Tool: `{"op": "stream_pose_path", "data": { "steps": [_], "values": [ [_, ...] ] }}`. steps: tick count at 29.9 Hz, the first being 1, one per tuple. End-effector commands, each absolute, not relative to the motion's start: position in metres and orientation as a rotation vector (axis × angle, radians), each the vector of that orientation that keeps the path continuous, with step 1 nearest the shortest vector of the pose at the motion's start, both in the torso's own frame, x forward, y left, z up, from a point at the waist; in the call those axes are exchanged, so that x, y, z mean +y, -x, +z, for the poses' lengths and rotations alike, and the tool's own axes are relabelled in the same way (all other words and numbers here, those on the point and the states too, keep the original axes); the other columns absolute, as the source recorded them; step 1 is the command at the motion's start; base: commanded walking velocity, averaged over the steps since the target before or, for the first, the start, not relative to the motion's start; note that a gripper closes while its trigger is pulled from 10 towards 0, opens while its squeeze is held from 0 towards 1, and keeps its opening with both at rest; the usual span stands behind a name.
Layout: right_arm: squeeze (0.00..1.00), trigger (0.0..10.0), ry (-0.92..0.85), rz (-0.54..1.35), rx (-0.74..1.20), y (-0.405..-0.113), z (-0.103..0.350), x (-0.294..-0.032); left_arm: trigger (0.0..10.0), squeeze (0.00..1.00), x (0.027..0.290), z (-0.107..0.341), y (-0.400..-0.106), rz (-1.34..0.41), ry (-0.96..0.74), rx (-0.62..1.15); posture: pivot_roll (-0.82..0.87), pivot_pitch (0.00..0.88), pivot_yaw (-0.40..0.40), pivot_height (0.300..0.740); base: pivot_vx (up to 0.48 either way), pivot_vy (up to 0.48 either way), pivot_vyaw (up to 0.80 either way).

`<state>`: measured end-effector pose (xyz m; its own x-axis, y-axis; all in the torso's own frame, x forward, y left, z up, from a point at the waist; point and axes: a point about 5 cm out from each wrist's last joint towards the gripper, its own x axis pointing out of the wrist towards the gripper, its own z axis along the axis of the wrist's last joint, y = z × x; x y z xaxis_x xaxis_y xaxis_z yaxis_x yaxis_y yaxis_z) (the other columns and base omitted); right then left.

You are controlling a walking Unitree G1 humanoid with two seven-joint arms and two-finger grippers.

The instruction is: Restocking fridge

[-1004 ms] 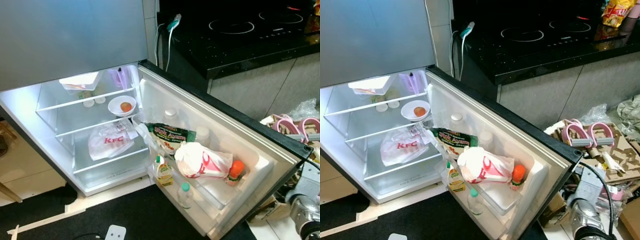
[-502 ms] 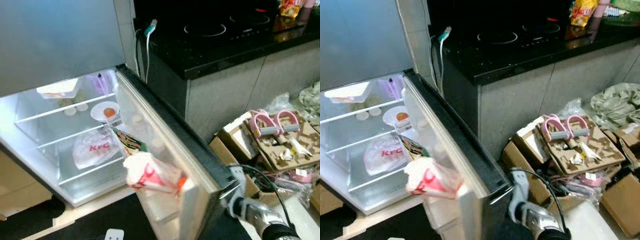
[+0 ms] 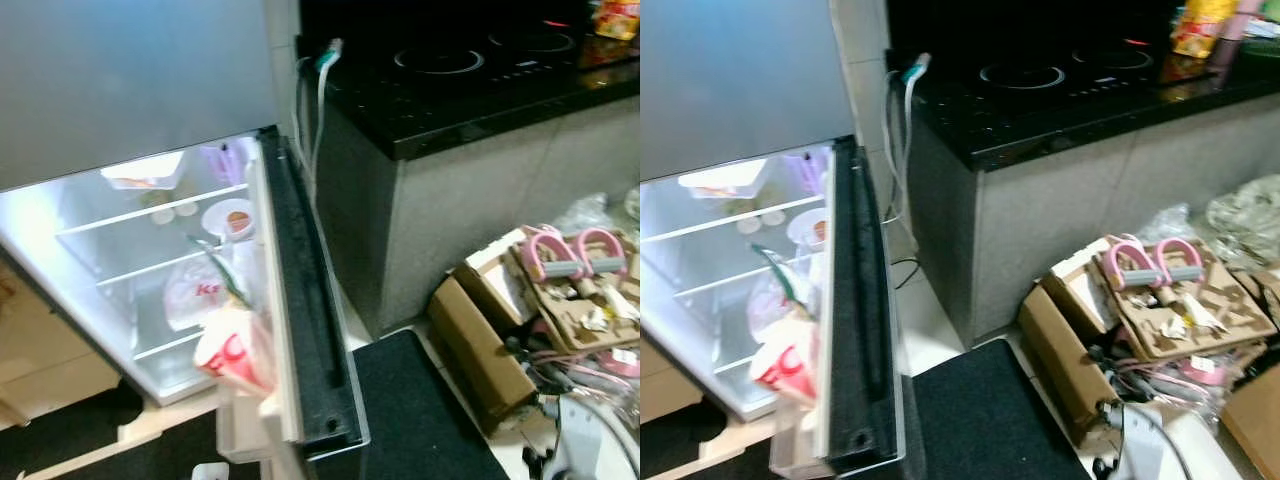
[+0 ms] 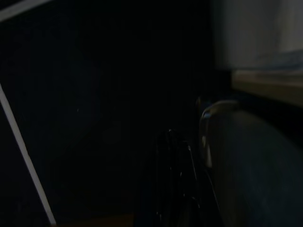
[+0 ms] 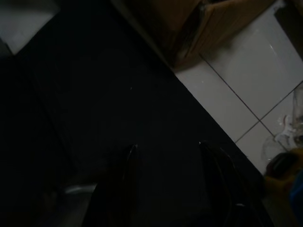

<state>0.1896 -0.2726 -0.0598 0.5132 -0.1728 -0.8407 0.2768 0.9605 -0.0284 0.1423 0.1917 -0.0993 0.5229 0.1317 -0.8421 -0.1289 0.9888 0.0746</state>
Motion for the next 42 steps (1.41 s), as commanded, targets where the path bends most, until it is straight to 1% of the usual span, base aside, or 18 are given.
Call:
{"op": "stream_pose_path", "data": {
  "steps": [1,2,4,5,9,12,14,17,23,26,32,42],
  "values": [
    [0.0,10.0,-0.086,-0.215,1.035,-0.18,-0.067,-0.265,10.0,0.0,0.19,-0.103,-0.132,0.139,-0.015,1.047,-0.08,0.078,0.04,0.74,0.0,0.0,0.0],
    [0.0,10.0,-0.09,-0.15,1.128,-0.15,-0.085,-0.249,10.0,0.0,0.186,-0.102,-0.136,0.115,-0.028,1.035,-0.07,0.08,0.045,0.74,0.0,0.0,0.0],
    [0.0,10.0,-0.09,-0.15,1.128,-0.15,-0.085,-0.249,10.0,0.0,0.186,-0.102,-0.136,0.115,-0.028,1.035,-0.07,0.08,0.045,0.74,0.0,0.0,0.0],
    [0.0,10.0,-0.122,-0.187,1.178,-0.126,-0.097,-0.239,10.0,0.0,0.179,-0.101,-0.141,0.079,-0.036,1.023,-0.08,0.083,0.053,0.74,0.0,0.0,0.0],
    [0.0,10.0,-0.109,-0.178,1.175,-0.123,-0.099,-0.235,10.0,0.0,0.177,-0.101,-0.143,0.076,-0.027,1.019,-0.08,0.083,0.053,0.74,0.0,0.0,0.0],
    [0.0,10.0,-0.09,-0.157,1.168,-0.122,-0.1,-0.233,10.0,0.0,0.178,-0.101,-0.142,0.075,-0.024,1.018,-0.08,0.084,0.057,0.74,0.0,0.0,0.53],
    [0.0,10.0,-0.119,-0.144,1.143,-0.124,-0.1,-0.227,10.0,0.0,0.184,-0.103,-0.134,0.077,-0.021,1.02,-0.08,0.086,0.056,0.74,0.0,0.0,0.8],
    [0.0,10.0,-0.121,-0.138,1.143,-0.125,-0.099,-0.227,10.0,0.0,0.184,-0.103,-0.134,0.073,-0.024,1.018,-0.07,0.089,0.054,0.74,0.0,0.0,0.8],
    [0.0,10.0,-0.146,-0.159,1.121,-0.129,-0.097,-0.231,10.0,0.0,0.183,-0.102,-0.135,0.061,-0.029,1.012,-0.06,0.092,0.052,0.74,0.0,0.0,0.8],
    [0.0,10.0,-0.174,-0.19,1.081,-0.136,-0.093,-0.236,10.0,0.0,0.183,-0.102,-0.135,0.054,-0.028,1.012,-0.06,0.094,0.051,0.74,0.0,0.0,0.8],
    [0.0,10.0,-0.158,-0.203,1.069,-0.14,-0.09,-0.242,10.0,0.0,0.184,-0.103,-0.133,0.039,-0.037,1.016,-0.06,0.096,0.049,0.74,0.0,0.0,0.8],
    [0.0,10.0,-0.154,-0.178,1.043,-0.148,-0.087,-0.243,10.0,0.0,0.185,-0.103,-0.132,0.028,-0.04,1.021,-0.06,0.097,0.053,0.74,0.0,0.0,0.8]
  ]
}}
